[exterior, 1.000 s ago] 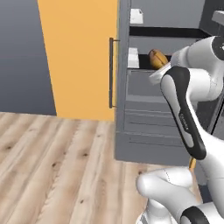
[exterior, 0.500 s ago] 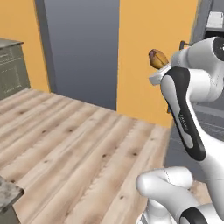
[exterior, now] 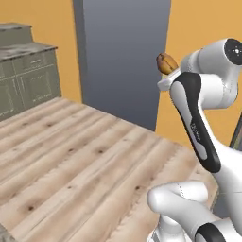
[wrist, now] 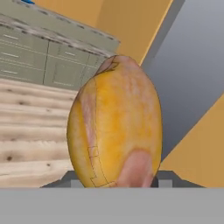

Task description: Take the cheese, chicken drumstick, and tomato from the fridge and place them on the plate on the dining counter to create an appetizer plate.

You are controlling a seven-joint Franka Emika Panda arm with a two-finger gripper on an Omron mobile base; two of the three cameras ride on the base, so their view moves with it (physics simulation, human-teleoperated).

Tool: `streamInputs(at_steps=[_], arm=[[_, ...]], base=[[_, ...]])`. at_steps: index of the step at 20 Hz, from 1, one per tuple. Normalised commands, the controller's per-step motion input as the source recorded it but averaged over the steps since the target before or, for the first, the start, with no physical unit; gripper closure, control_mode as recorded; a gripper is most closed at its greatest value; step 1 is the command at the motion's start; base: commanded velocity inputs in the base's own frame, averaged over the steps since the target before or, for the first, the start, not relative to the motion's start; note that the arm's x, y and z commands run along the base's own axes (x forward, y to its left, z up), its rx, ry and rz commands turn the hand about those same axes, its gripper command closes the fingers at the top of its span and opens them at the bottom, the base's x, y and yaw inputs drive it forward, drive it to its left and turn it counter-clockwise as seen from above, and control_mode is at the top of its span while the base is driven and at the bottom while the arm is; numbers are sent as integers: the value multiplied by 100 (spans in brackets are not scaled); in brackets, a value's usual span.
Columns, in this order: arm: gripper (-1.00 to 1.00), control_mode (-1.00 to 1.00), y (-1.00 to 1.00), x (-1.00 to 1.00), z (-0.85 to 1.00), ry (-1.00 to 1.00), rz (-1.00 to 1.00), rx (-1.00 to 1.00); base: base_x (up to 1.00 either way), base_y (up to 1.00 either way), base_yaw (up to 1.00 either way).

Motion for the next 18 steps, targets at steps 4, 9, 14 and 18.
streamInputs(at_steps=[4, 9, 14, 18], arm=[[100, 100, 0, 0, 0, 0, 0, 0], [100, 100, 0, 0, 0, 0, 0, 0], [100, 100, 0, 0, 0, 0, 0, 0], [100, 100, 0, 0, 0, 0, 0, 0]], base=[[100, 0, 20], [100, 0, 25], [100, 0, 42], [100, 0, 47]])
